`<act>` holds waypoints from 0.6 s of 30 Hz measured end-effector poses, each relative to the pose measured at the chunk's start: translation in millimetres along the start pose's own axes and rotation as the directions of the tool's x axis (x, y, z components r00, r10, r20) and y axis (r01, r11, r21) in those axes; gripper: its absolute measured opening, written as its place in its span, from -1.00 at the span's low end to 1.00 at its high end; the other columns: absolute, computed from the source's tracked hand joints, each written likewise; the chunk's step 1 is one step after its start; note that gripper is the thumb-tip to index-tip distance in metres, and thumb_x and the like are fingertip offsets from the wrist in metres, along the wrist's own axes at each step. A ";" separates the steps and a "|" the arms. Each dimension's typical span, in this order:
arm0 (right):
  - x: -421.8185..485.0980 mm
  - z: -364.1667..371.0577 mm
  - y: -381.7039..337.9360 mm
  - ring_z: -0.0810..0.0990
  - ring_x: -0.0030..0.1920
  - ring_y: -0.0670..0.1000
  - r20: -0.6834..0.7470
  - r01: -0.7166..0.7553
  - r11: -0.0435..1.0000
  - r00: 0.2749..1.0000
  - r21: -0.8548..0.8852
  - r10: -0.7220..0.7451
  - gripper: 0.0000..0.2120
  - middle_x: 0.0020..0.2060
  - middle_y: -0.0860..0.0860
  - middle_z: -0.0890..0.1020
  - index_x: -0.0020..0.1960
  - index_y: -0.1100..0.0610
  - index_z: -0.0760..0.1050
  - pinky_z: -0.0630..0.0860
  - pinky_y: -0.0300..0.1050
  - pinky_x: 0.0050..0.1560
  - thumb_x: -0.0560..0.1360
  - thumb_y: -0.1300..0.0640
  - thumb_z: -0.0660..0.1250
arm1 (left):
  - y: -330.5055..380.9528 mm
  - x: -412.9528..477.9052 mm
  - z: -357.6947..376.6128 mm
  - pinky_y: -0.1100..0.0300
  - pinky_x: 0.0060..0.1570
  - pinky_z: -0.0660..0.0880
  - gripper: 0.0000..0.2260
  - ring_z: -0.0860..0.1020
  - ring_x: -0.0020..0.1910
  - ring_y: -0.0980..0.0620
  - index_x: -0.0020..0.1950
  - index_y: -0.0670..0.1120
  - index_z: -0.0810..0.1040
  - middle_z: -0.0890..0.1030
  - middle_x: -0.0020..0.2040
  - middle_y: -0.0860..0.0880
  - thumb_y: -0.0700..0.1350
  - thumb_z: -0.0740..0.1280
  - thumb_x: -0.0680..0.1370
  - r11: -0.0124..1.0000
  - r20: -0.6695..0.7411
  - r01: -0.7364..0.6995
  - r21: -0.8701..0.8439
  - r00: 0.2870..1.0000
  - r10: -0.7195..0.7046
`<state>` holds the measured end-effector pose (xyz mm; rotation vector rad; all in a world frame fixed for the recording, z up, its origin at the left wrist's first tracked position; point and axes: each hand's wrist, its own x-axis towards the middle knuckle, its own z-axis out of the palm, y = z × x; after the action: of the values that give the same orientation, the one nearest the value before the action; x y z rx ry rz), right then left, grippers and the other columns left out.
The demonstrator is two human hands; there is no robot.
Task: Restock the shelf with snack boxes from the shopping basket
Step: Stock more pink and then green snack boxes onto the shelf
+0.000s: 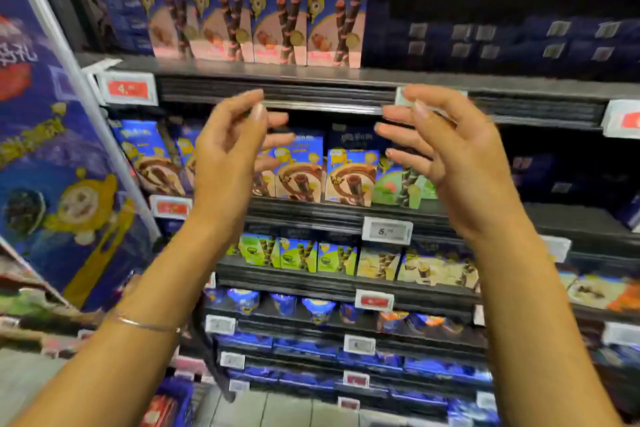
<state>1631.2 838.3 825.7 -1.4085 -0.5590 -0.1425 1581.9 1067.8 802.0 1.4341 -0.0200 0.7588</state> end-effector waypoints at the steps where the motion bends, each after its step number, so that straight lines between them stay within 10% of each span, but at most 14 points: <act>1: -18.6 -10.2 16.0 0.70 0.17 0.09 0.020 -0.060 0.998 0.998 0.011 0.059 -0.73 0.14 0.06 0.71 0.21 -0.02 0.57 0.65 -0.06 0.07 0.55 -0.08 0.38 | -15.7 -24.0 3.1 0.23 -0.20 0.61 -0.78 0.74 -0.03 -0.01 0.25 0.04 0.53 0.74 0.07 -0.05 0.06 0.29 0.64 0.998 0.019 0.065 0.010 0.998 -0.065; 9: -221.9 -119.1 160.7 0.71 0.11 0.15 -0.110 -0.631 0.762 0.776 -0.147 0.621 -0.90 0.08 0.13 0.73 0.06 0.03 0.62 0.58 0.10 0.10 0.62 0.06 0.35 | -145.0 -254.6 20.1 0.33 -0.36 0.51 -0.89 0.67 -0.25 0.05 0.10 -0.10 0.59 0.71 -0.03 -0.13 -0.09 0.30 0.70 0.745 -0.048 0.639 0.190 0.764 -0.643; 18: -428.0 -241.7 194.6 0.70 -0.04 0.15 -0.290 -0.872 0.436 0.486 -0.222 0.824 -0.93 -0.04 0.17 0.71 0.04 0.14 0.62 0.62 0.04 -0.04 0.60 0.18 0.37 | -207.5 -476.1 72.8 0.16 -0.19 0.44 -0.97 0.67 -0.10 0.00 0.07 0.03 0.55 0.69 0.03 -0.04 -0.06 0.33 0.69 0.396 -0.074 0.906 0.150 0.410 -0.909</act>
<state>1411.5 543.2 446.0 -1.8612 0.3971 0.5236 1345.5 796.9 420.2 1.3355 0.8048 -0.2135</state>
